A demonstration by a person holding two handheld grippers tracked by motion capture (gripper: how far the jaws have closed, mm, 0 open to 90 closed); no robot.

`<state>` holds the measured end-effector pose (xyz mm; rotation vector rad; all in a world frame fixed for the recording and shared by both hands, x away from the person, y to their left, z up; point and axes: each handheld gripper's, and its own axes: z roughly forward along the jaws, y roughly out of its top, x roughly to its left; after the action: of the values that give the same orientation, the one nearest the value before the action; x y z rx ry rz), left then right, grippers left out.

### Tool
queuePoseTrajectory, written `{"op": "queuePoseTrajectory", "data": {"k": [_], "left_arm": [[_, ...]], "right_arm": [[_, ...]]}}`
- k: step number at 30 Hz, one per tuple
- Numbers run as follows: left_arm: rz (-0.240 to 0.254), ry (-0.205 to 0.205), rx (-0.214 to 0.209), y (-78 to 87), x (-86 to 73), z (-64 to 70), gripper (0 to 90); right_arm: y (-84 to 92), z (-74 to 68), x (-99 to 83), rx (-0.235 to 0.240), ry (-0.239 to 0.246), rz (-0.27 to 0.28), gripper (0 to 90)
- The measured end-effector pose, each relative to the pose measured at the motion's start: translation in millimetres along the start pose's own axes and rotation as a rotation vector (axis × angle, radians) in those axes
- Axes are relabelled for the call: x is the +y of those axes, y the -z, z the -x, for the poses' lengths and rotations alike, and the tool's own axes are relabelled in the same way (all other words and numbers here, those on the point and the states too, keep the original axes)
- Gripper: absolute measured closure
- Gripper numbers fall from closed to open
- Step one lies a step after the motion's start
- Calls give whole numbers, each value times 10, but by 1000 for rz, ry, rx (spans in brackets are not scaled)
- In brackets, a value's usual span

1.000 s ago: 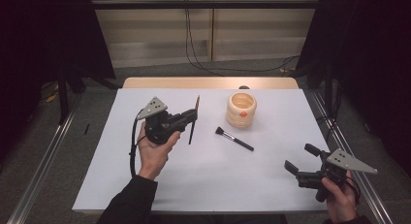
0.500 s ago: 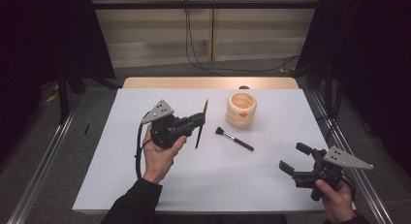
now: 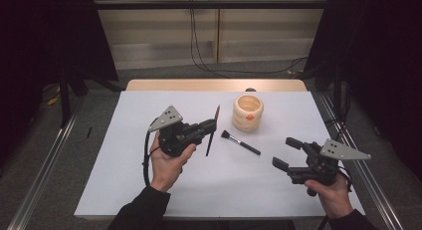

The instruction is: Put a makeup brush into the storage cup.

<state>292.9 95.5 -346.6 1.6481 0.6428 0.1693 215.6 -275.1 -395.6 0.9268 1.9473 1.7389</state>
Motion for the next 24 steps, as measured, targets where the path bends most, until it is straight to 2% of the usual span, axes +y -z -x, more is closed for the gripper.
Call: {"op": "queuePoseTrajectory", "data": {"k": [1, 3, 9, 14, 19, 22, 24], "left_arm": [[4, 3, 8, -1, -5, 8, 835], [12, 12, -9, -3, -14, 10, 835], [8, -6, -14, -10, -30, 63, 834], [11, -20, -21, -13, -18, 129, 835], [13, -14, -19, 3, -36, 140, 835], [11, -11, -17, 17, -85, 146, 834], [5, -14, -21, 18, -106, 146, 835]], "right_arm": [[-25, -12, 19, 13, -1, -4, 165], [-97, -28, 61, 44, 4, -4, 214], [-319, -80, 188, 126, 13, -9, 292], [-462, -129, 260, 176, 44, -18, 314], [-538, -145, 316, 192, 48, -21, 316], [-561, -135, 366, 188, 47, -17, 338], [-583, -133, 399, 202, 58, -15, 377]]}}
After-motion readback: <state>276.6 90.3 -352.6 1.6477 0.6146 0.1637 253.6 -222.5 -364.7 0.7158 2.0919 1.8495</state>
